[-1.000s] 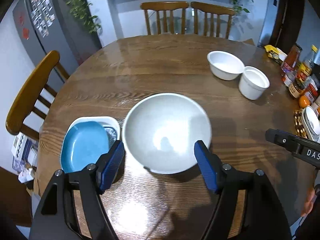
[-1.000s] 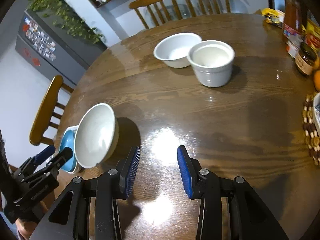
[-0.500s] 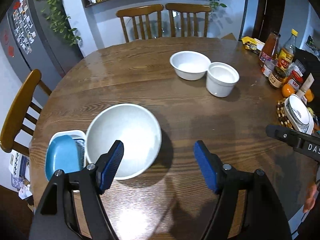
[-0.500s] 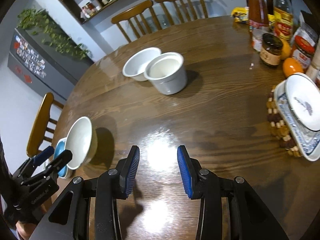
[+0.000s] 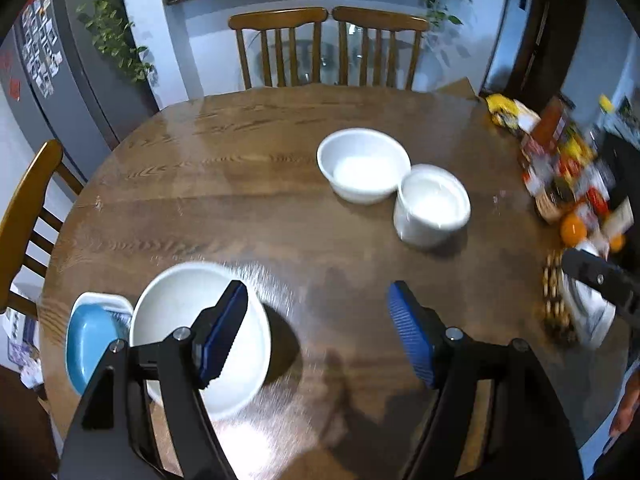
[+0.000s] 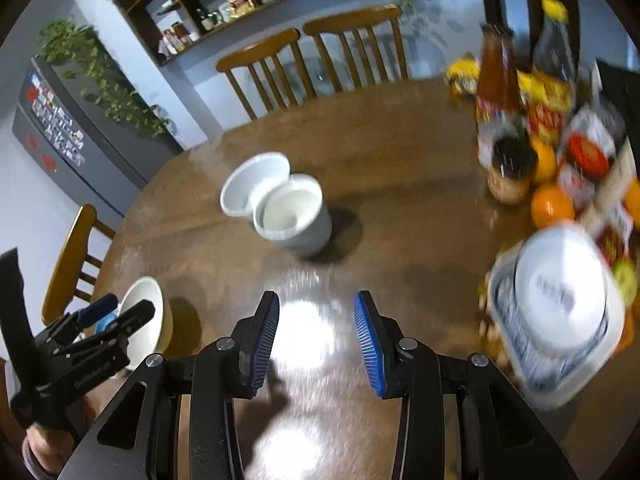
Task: Organize plates and bowls
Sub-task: 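Move the left gripper to the medium white bowl, then grasp the medium white bowl's rim with the left gripper and lift, then carry the medium bowl over the large bowl and lower it inside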
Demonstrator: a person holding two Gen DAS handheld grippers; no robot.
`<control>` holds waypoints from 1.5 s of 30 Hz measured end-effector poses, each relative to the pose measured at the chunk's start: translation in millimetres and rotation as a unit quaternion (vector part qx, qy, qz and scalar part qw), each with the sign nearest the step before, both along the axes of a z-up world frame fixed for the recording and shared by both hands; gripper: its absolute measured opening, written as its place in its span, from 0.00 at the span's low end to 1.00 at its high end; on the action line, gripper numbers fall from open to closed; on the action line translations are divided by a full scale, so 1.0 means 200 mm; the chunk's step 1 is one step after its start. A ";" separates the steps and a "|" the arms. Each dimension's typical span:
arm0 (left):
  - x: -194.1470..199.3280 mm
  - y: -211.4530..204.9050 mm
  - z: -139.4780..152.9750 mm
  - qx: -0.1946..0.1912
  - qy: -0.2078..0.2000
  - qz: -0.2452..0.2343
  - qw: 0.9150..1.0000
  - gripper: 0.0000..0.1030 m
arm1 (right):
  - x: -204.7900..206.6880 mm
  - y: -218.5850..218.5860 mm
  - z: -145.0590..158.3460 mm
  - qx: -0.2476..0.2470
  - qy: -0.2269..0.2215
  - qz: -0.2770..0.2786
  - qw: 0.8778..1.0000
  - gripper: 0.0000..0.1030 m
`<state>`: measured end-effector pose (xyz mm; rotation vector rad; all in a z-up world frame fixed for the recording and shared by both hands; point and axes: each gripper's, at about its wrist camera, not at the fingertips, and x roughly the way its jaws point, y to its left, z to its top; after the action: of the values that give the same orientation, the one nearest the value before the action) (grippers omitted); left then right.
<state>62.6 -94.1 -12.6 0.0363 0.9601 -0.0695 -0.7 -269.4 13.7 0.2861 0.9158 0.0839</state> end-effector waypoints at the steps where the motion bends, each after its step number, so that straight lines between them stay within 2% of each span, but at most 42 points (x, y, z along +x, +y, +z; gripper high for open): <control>1: 0.05 -0.01 0.01 -0.003 0.001 0.009 1.000 0.70 | 0.05 0.01 0.02 -0.009 -0.002 0.004 1.000 0.38; 4: 0.21 -0.02 0.01 0.000 0.003 0.033 0.999 0.70 | 0.23 0.06 0.06 -0.026 -0.004 0.026 0.999 0.38; 8: 0.39 -0.01 -0.03 -0.003 0.016 0.062 0.998 0.70 | 0.49 0.16 0.04 -0.046 0.014 0.058 0.997 0.38; 10: 0.50 -0.01 -0.08 -0.010 0.029 0.075 0.997 0.70 | 0.64 0.20 -0.01 -0.059 0.029 0.077 0.995 0.38; 13: 0.60 -0.01 -0.15 -0.004 0.045 0.083 0.995 0.70 | 0.84 0.23 -0.12 -0.037 0.063 0.102 0.992 0.38; 17: 0.70 -0.02 -0.25 -0.014 0.071 0.092 0.993 0.70 | 1.01 0.24 -0.27 -0.029 0.096 0.088 0.991 0.38; 19: 0.73 -0.03 -0.30 -0.014 0.080 0.090 0.993 0.69 | 1.07 0.23 -0.33 -0.008 0.104 0.085 0.991 0.38; 22: 0.79 -0.06 -0.35 -0.009 0.093 0.086 0.992 0.64 | 1.09 0.25 -0.39 0.007 0.112 0.092 0.989 0.38; 24: 0.82 -0.07 -0.39 -0.019 0.102 0.079 0.991 0.52 | 1.11 0.27 -0.43 0.001 0.120 0.098 0.988 0.38; 26: 0.83 -0.08 -0.40 -0.016 0.105 0.073 0.992 0.45 | 1.12 0.29 -0.45 0.001 0.124 0.106 0.987 0.38; 27: 0.83 -0.08 -0.41 -0.017 0.106 0.070 0.992 0.36 | 1.12 0.29 -0.46 0.002 0.127 0.109 0.986 0.36; 29: 0.85 -0.09 -0.41 -0.027 0.108 0.065 0.992 0.25 | 1.13 0.29 -0.48 0.006 0.131 0.115 0.985 0.19; 31: 0.84 -0.11 -0.41 -0.028 0.104 0.053 0.993 0.15 | 1.13 0.30 -0.49 0.008 0.130 0.122 0.984 0.14; 33: 0.83 -0.14 -0.41 -0.013 0.098 0.045 0.994 0.14 | 1.14 0.32 -0.48 0.002 0.127 0.127 0.984 0.08; 36: 0.81 -0.11 -0.39 -0.003 0.085 0.043 0.995 0.13 | 1.11 0.34 -0.44 -0.006 0.113 0.127 0.985 0.08; 45: 0.53 -0.02 -0.09 -0.003 0.006 0.028 1.000 0.13 | 0.81 0.39 -0.12 0.012 0.040 0.137 0.990 0.07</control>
<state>168.8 -98.5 -30.8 0.0040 0.9713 -0.0217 161.0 -191.4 -10.4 0.1844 1.0313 0.3389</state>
